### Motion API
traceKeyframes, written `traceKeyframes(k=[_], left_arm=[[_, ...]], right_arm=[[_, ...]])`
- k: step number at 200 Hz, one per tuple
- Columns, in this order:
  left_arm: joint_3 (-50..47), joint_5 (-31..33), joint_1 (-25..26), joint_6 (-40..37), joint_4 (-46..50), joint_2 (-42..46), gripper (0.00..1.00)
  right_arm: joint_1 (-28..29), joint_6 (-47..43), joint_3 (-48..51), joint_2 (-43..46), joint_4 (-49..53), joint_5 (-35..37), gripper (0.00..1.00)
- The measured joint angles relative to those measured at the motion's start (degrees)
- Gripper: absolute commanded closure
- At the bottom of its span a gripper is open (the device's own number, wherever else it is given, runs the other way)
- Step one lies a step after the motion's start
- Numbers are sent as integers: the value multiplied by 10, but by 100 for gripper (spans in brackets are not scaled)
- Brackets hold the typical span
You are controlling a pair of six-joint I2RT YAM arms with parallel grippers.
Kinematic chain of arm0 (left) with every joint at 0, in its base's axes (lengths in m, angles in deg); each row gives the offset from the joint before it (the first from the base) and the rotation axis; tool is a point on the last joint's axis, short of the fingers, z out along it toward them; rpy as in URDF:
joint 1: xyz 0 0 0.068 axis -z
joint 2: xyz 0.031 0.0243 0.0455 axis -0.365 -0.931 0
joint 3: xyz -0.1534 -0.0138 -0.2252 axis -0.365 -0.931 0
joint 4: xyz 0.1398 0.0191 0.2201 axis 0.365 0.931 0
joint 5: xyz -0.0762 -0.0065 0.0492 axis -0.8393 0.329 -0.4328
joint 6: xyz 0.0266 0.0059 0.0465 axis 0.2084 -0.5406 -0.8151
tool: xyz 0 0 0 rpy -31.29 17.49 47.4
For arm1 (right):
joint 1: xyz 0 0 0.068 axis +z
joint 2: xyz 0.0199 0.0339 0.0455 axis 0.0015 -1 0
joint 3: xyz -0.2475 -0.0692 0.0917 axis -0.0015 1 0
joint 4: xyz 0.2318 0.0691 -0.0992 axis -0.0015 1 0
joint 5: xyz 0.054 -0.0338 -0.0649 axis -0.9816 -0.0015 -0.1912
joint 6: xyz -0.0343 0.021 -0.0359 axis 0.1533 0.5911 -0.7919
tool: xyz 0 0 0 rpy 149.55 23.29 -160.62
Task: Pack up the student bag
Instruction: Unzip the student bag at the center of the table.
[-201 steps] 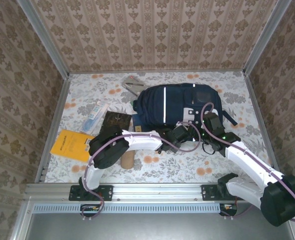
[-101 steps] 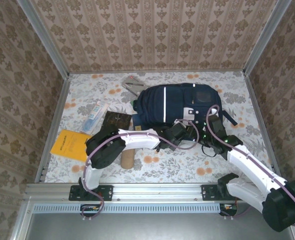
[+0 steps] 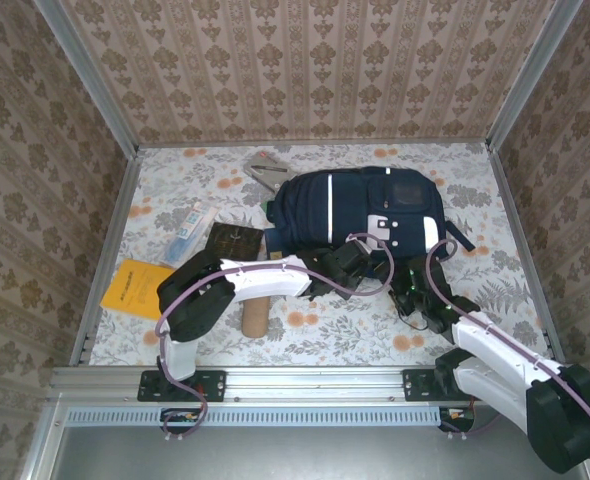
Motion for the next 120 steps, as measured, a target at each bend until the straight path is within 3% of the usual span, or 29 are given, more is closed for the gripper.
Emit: traceKeyframes(k=[20,27,42,54,74,120], left_arm=[[0,-3,0,0,0,0,100],[0,-4,0,0,0,0,100],[0,-5,0,0,0,0,100],[0,-6,0,0,1,0,100],[1,-6,0,0,7,0,100],[25,6,-12,0,41,0,100]], right_arm=[[0,13,0,-22,-50,6,27],[0,17,0,-32,-66,7,32],[-2,19,0,-56,-87,6,48],[-5,23,0,-75,-97,6,71],[-11,21,-3,-95,-98,3,100],[-44,-22,-45,-86,-30,-3,100]])
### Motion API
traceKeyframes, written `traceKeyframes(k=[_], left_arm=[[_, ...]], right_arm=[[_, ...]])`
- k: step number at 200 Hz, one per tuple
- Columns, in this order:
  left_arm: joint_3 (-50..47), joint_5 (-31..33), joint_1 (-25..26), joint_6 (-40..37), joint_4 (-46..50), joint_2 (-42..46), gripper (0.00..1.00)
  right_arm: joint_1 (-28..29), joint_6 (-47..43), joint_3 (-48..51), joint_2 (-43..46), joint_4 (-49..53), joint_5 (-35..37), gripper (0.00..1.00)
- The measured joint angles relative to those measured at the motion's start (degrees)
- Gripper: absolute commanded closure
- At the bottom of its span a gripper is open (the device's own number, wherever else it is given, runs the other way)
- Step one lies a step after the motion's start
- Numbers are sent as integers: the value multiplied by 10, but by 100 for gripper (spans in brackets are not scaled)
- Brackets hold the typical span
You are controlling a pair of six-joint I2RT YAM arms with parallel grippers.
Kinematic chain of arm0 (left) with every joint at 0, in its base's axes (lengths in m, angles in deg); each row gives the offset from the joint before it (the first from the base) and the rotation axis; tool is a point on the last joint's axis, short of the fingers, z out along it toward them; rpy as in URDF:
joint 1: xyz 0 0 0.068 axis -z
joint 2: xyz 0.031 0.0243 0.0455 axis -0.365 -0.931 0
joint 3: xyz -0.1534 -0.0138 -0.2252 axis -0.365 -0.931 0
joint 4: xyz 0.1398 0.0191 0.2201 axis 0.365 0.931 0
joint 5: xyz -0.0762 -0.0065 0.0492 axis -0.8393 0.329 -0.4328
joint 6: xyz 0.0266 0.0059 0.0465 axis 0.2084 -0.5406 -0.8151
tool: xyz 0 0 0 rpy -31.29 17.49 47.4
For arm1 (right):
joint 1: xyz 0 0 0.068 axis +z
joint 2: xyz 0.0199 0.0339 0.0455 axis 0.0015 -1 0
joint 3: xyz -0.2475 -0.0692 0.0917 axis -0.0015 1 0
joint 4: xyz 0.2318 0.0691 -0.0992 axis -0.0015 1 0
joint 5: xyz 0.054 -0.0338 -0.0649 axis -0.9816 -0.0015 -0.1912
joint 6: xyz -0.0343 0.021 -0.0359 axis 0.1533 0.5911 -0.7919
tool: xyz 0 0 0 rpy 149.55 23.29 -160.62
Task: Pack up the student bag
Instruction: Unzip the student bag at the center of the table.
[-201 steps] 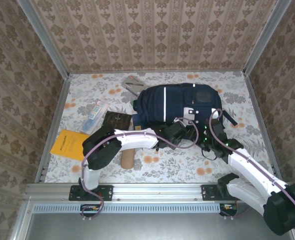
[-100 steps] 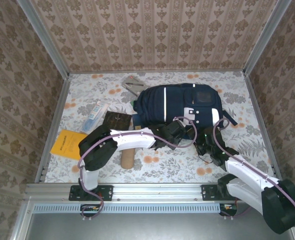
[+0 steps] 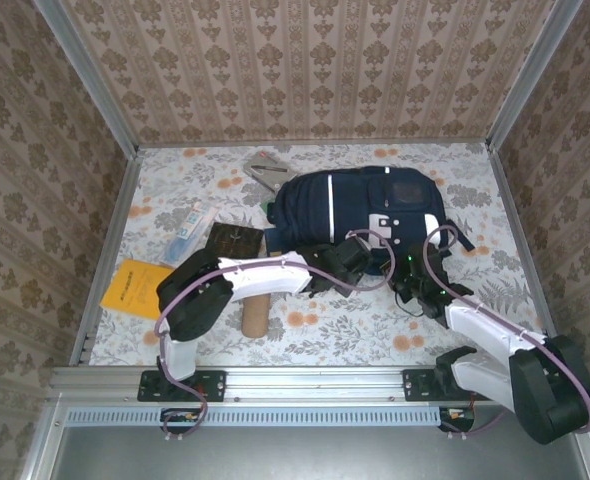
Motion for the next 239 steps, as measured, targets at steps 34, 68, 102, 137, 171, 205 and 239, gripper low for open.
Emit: traceKeyframes(k=[34,68,102,137,171,205,239], left_arm=[[1,4,-35,-2,22,0,100],[-9,9,-74,-11,34,10,100],[-16,14,-123,-31,44,37,100],[-16,3,-156,-53,43,65,100],[-26,-19,-135,-69,40,80,100],[-26,-56,-80,-65,40,82,100],[-9,-114,-37,-46,49,73,100]], right_arm=[[-61,-44,-2,47,42,-12,100],[-136,-99,-10,59,84,-47,100],[-220,-151,-41,27,119,-87,100],[-253,-190,-94,-33,136,-114,100],[-261,-228,-171,-115,148,-106,100],[-269,-272,-282,-221,176,-84,45],[-268,-292,-333,-238,201,-75,37]])
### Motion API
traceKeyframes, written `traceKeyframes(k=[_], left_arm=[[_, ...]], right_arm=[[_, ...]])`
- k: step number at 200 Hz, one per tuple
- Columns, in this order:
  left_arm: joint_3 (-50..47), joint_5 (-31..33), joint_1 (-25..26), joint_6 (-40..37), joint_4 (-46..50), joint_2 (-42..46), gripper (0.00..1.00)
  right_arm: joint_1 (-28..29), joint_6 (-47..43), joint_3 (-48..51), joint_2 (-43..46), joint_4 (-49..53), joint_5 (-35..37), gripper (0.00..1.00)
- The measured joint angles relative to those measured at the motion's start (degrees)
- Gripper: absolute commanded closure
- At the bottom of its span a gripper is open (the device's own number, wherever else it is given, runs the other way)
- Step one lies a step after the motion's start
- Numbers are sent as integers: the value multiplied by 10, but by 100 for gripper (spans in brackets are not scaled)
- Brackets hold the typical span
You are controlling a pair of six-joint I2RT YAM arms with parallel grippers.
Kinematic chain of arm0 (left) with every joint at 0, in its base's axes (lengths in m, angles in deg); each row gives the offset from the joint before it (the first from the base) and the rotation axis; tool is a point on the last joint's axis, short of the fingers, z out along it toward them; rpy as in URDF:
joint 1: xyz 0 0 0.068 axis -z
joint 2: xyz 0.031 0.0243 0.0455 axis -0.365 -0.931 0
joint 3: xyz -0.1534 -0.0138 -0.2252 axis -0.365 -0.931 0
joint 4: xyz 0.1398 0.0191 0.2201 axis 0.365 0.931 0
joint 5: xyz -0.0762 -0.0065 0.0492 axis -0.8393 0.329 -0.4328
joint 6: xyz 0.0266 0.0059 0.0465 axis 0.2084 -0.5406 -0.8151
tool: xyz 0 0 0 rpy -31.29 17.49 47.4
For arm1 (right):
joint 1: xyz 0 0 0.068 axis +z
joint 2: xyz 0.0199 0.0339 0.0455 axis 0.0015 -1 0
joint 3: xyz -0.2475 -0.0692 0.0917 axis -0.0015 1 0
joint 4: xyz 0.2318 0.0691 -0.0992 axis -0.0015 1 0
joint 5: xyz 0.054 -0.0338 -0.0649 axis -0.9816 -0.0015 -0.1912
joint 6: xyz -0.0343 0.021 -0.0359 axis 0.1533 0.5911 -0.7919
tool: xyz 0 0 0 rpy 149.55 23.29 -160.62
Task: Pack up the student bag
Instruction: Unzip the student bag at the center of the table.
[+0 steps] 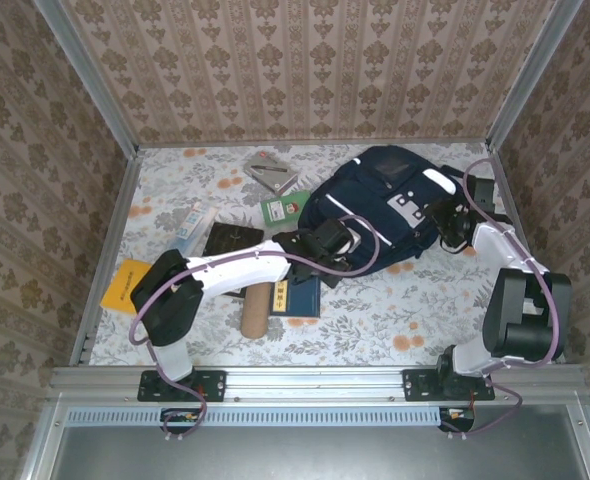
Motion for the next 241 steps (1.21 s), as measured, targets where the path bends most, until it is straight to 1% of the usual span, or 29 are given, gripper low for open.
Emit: traceKeyframes(k=[15,38,60,80,94,107,138,147,154,157,160,161,162,170,181,214,241], left_arm=[[21,-22,12,7,1,-16,100],[41,-46,22,15,-3,-35,100],[50,-59,26,17,-4,-47,100],[55,-63,26,17,-2,-52,100],[59,-65,25,16,-3,-54,100],[59,-67,26,16,-3,-55,100],[59,-67,26,16,-2,-56,100],[59,-67,26,16,-1,-56,100],[59,-67,26,16,-1,-56,100],[59,-67,26,16,-1,-56,100],[59,-67,26,16,-1,-56,100],[59,-67,26,16,-1,-56,100],[59,-67,26,16,-1,-56,100],[59,-66,26,16,0,-56,100],[60,-64,26,16,1,-56,100],[66,-53,25,14,13,-56,100],[74,-47,15,4,20,-57,100]], right_arm=[[11,0,11,23,15,2,37],[49,8,60,99,38,0,38],[101,33,114,168,53,2,37],[159,65,154,206,59,7,37],[192,94,182,217,51,2,37],[211,120,208,217,37,0,37],[225,164,226,180,6,-3,38],[225,172,226,169,-8,-3,43],[225,175,226,163,-16,-3,50],[225,181,226,161,-19,-2,54],[225,180,226,159,-21,-2,62],[225,180,226,158,-23,-2,62],[225,183,226,158,-23,-1,66],[225,189,226,156,-28,1,82],[225,190,225,156,-29,3,100],[215,185,210,175,1,25,100],[161,155,200,209,32,32,100]])
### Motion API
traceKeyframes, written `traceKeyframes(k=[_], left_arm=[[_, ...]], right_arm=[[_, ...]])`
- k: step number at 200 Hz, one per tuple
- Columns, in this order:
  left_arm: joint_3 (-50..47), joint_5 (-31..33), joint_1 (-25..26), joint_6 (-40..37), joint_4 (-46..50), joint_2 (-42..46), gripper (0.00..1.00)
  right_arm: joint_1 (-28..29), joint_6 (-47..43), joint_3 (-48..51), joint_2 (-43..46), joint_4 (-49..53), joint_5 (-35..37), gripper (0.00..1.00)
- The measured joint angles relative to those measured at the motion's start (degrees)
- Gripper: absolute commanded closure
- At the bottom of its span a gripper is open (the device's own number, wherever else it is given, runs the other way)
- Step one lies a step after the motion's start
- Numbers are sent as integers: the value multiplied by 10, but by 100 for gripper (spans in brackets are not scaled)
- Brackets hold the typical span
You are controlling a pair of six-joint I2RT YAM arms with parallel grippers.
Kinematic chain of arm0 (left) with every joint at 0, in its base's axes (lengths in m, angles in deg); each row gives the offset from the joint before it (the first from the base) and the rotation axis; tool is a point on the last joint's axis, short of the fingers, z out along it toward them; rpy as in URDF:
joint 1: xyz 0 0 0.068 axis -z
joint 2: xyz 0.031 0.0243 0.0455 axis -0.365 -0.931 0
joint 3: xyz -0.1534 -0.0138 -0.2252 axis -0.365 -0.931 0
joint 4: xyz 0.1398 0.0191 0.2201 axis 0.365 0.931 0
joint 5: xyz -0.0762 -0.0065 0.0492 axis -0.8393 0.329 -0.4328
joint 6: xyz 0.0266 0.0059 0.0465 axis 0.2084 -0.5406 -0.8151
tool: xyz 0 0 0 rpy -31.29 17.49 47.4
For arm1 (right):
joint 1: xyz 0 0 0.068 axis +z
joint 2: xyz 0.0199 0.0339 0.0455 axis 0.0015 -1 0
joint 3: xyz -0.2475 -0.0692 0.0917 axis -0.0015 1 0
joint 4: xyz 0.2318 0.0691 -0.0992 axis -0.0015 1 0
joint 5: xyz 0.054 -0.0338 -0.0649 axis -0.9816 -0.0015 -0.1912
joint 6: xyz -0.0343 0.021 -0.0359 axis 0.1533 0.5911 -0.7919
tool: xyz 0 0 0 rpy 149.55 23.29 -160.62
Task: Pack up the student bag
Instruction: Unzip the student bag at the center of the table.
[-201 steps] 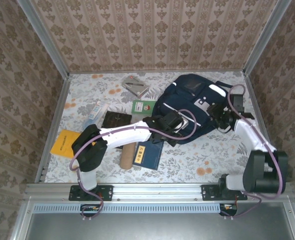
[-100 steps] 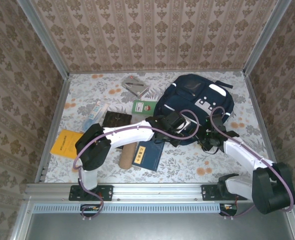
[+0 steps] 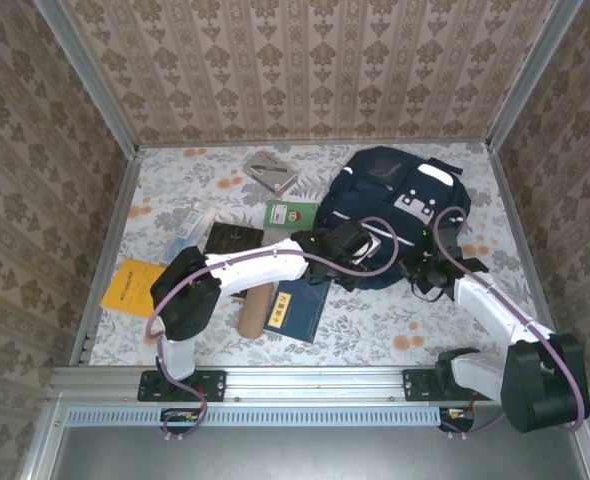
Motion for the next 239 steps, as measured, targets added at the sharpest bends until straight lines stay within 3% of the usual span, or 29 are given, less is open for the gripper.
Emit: traceKeyframes(k=[58,99,175,181,193,202,216,239], left_arm=[[37,2,-86,-40,26,-29,100],[109,-10,-136,-63,31,-91,100],[94,-18,-112,-71,5,-80,100],[84,-17,-104,-69,3,-71,100],[70,-13,-85,-67,3,-53,100],[65,-13,-69,-64,5,-43,100],[64,-17,-46,-59,6,-35,100],[69,-29,-16,-48,10,-37,100]], right_arm=[[-120,-97,-59,12,66,-3,100],[-194,-160,-130,-45,108,-16,100],[-219,-210,-269,-193,140,-17,100],[-220,-215,-288,-210,149,-14,92],[-220,-226,-320,-238,163,-8,68],[-221,-227,-339,-253,164,1,57],[-221,-229,-352,-257,162,10,51],[-215,-232,-338,-224,162,17,50]])
